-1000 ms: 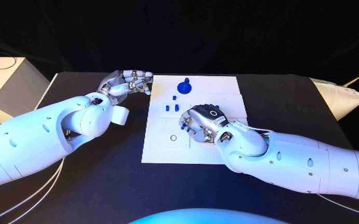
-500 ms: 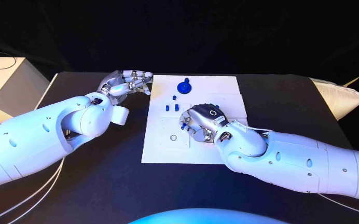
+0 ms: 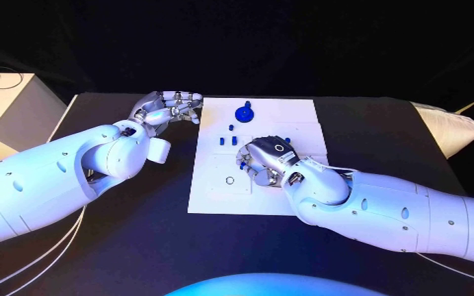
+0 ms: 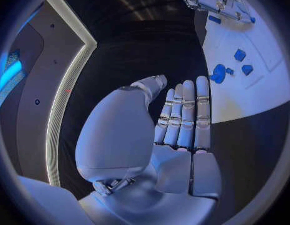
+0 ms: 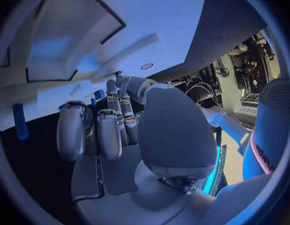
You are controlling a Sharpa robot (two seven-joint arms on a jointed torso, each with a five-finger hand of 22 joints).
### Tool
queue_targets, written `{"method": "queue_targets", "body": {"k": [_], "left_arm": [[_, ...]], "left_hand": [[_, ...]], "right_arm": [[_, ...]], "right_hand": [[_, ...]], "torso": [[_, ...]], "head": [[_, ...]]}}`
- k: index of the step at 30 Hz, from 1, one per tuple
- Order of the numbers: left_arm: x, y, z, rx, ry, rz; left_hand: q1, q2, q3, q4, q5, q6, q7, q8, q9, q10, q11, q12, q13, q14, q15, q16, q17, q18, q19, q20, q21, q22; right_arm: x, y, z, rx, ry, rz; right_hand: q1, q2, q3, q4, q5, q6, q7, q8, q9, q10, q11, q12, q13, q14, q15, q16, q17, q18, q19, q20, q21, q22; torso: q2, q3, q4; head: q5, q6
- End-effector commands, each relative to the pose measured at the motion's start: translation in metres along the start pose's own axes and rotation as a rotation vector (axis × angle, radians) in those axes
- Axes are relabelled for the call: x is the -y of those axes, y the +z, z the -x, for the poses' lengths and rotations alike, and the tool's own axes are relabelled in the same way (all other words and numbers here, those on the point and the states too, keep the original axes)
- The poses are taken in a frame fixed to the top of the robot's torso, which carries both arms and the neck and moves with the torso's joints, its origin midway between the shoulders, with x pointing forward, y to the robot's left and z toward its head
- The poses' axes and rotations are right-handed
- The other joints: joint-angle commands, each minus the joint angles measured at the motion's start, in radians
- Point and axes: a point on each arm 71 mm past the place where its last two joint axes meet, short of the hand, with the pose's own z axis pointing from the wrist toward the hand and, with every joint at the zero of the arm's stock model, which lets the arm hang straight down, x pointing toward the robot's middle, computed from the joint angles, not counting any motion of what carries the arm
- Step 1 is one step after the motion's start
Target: Assemble the parts on the task board
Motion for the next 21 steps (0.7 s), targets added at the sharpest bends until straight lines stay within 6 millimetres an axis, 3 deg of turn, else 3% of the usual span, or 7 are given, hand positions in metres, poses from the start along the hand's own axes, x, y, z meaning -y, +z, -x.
{"method": "queue_targets", "body": {"k": [1,9,12,17,21], "left_arm": [[0.0009,-0.0001,-0.0017,-0.010,-0.008,-0.004],[0.0010,-0.0003,-0.0014,-0.010,-0.007,-0.003],[0.0011,-0.0004,-0.0012,-0.009,-0.007,-0.003],[0.0010,-0.0005,-0.0009,-0.008,-0.007,-0.002],[0.0008,-0.0004,-0.0006,-0.006,-0.007,-0.001]], "left_hand": [[0.007,0.000,-0.007,-0.001,0.000,-0.007,0.003,-0.007,-0.001,-0.008,0.001,-0.004,-0.002,0.007,0.002,-0.004,-0.002,0.012,0.006,0.002,-0.004,-0.001],[0.010,0.001,-0.009,0.000,0.001,-0.007,0.003,-0.007,-0.002,-0.010,0.002,-0.003,-0.002,0.006,0.002,-0.006,-0.002,0.013,0.006,0.002,-0.007,-0.003],[0.010,0.001,-0.009,0.000,0.001,-0.007,0.003,-0.007,-0.002,-0.010,0.002,-0.003,-0.002,0.006,0.002,-0.006,-0.002,0.013,0.006,0.002,-0.007,-0.003],[0.010,0.001,-0.009,0.000,0.001,-0.007,0.003,-0.007,-0.002,-0.010,0.002,-0.003,-0.002,0.006,0.002,-0.006,-0.002,0.013,0.006,0.002,-0.007,-0.003],[0.011,0.002,-0.010,0.001,0.001,-0.007,0.003,-0.006,-0.002,-0.010,0.002,-0.002,-0.002,0.006,0.002,-0.007,-0.002,0.013,0.006,0.003,-0.008,-0.003]], "right_arm": [[-0.0008,0.0000,-0.0056,-0.062,-0.024,0.012],[-0.0003,0.0001,-0.0070,-0.080,-0.033,0.008],[-0.0003,0.0000,-0.0071,-0.080,-0.026,0.015],[-0.0005,-0.0005,-0.0065,-0.071,-0.010,0.027],[-0.0008,-0.0017,-0.0048,-0.054,0.004,0.033]], "right_hand": [[-0.004,0.010,0.000,-0.006,0.003,0.005,0.000,0.003,0.002,0.040,-0.030,0.005,0.001,0.062,-0.004,0.002,0.060,-0.009,0.032,-0.007,-0.003,0.078],[-0.013,0.007,-0.002,-0.006,0.001,0.002,0.002,0.002,0.003,0.037,-0.029,0.003,-0.001,0.061,-0.003,-0.002,0.054,-0.007,0.029,-0.007,-0.012,0.072],[-0.049,-0.020,-0.024,-0.002,0.015,-0.037,0.015,-0.022,-0.001,-0.001,-0.015,-0.001,-0.016,0.060,0.009,-0.004,0.049,-0.007,0.027,0.001,-0.017,0.071],[-0.106,-0.071,-0.082,0.024,-0.011,-0.091,0.009,-0.062,-0.011,-0.089,-0.003,-0.002,-0.048,0.054,0.020,-0.017,0.026,0.002,0.014,0.012,-0.064,0.043],[-0.092,-0.064,-0.163,0.029,-0.018,-0.110,0.005,-0.084,-0.018,-0.159,0.009,0.002,-0.073,0.049,0.029,-0.028,0.006,0.010,0.006,0.022,-0.108,0.015]], "torso": [[0.000,-0.0005,-0.0006],[0.000,0.0000,-0.0010],[-0.001,0.0003,-0.0013],[-0.001,0.0007,-0.0019],[-0.001,0.0007,-0.0017]], "head": [[0.002,-0.002],[0.002,-0.006],[0.003,-0.006],[0.003,-0.005],[0.002,-0.003]]}}
